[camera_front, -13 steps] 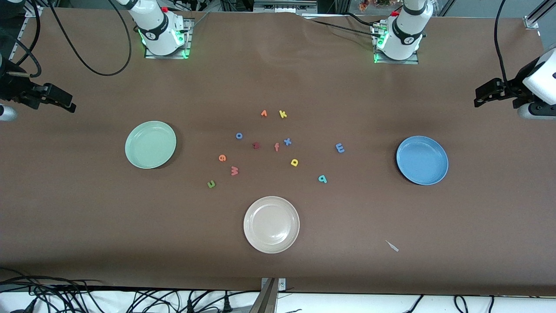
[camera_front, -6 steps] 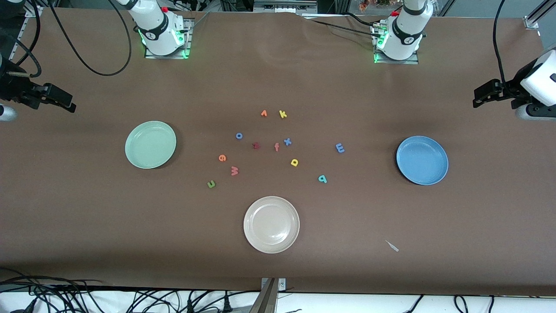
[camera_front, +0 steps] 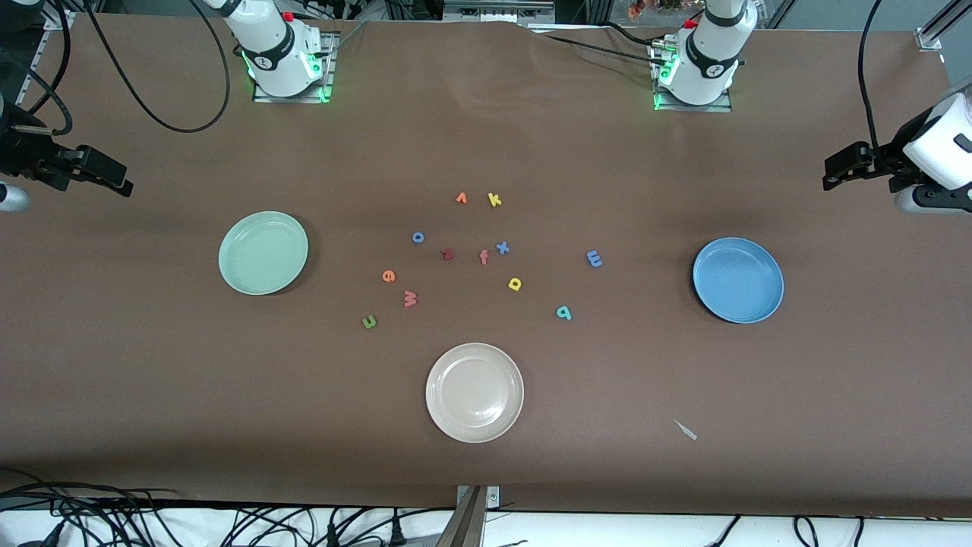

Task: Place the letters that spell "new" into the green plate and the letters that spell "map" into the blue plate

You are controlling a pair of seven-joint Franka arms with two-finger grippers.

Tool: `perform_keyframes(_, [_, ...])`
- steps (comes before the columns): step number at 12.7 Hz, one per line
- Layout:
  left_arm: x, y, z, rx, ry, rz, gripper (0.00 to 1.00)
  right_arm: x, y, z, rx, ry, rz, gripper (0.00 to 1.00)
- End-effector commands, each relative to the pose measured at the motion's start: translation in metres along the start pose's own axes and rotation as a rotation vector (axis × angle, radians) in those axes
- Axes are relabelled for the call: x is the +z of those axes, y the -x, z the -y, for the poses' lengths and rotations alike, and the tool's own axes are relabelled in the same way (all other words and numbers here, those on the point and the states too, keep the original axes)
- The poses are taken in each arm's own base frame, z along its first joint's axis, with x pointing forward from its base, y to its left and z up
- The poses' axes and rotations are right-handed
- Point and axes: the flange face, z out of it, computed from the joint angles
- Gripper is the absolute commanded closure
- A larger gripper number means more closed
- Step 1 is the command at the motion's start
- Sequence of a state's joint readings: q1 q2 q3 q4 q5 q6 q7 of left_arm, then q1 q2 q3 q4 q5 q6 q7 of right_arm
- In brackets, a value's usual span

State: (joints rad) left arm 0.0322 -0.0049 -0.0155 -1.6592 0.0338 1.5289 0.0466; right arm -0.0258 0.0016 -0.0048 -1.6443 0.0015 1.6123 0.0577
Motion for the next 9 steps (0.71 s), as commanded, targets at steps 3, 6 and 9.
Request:
perform_keyframes(3, [-0.0014,0.0033,-0.0019,0.022,0.024,-0.015,0.0,-0.0034,0.0017,-0.0021,0.002,0.011,-0.002,0.0])
perform_keyframes(6, [-0.0018,0.0029,-0.0036,0.025,0.023,-0.018,0.0,-0.0034,0.0018,-0.0013,0.002,0.011,-0.002,0.0])
perform_keyframes(9, [-0.001,0.0016,-0.0036,0.025,0.023,-0.023,0.0,-0.0034,0.0018,-0.0004,0.0,0.011,-0.002,0.0])
